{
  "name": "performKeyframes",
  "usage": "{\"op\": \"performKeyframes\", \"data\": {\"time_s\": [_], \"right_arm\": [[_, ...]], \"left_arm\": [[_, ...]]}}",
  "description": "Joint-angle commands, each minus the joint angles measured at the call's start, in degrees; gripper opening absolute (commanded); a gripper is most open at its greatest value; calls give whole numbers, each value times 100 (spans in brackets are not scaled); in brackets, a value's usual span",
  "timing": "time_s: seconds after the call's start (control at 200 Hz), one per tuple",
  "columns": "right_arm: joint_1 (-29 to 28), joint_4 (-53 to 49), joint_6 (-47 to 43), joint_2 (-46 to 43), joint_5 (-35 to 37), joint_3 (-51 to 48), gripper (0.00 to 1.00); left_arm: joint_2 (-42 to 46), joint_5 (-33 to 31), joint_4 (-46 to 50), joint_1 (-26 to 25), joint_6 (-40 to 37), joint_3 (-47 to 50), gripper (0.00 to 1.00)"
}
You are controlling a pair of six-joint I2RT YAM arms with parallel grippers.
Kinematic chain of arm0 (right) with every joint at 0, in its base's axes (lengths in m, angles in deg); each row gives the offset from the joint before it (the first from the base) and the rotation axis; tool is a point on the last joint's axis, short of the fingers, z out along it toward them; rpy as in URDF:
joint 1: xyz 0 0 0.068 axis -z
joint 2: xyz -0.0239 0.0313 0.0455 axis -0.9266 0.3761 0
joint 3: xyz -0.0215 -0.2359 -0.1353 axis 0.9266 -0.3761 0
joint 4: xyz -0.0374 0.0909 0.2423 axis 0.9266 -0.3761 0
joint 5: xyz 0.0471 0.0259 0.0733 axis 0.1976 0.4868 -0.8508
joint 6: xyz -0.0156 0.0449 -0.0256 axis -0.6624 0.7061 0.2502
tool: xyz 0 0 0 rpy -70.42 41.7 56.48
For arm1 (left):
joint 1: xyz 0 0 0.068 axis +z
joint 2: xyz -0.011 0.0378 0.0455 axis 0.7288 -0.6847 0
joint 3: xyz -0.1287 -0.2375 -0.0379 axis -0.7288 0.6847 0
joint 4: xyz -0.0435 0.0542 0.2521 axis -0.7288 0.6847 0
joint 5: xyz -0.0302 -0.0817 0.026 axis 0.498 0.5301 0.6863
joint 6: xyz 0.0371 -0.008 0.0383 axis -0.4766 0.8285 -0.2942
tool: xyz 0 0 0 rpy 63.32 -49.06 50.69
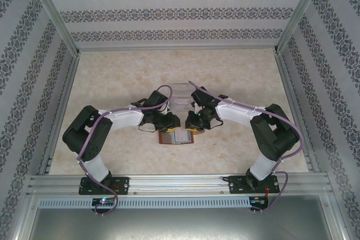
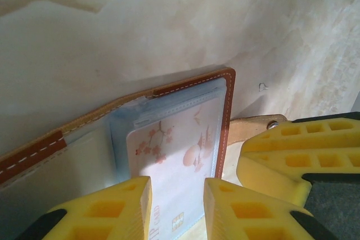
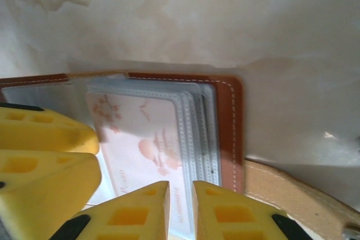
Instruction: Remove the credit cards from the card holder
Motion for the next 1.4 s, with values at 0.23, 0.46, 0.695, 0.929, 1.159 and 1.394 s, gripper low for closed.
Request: {"op": "performKeyframes", "data": {"time_s": [0.23,0.46,0.695,0.929,1.159,1.394], "right_arm": [[-100,506,252,183,-353,-27,21],[-102,465,227,399,-264,-85,21],[-106,276,118,509,-80,-98,23],[-100,225,69,512,-65,-79,25],[-99,238,76,497,-93,-81,25],[-100,242,69,499,-110,-97,25]], "left_arm": [[-39,25,0,58,-34,53,32],[-25,-22,109,58,-82,44,33],[46,-293,595,54,-342,-77,34],[59,-415,903,56,-513,-233,34],[209,104,94,58,-152,-106,35],[47,303,-134,57,-3,-29,35]]}}
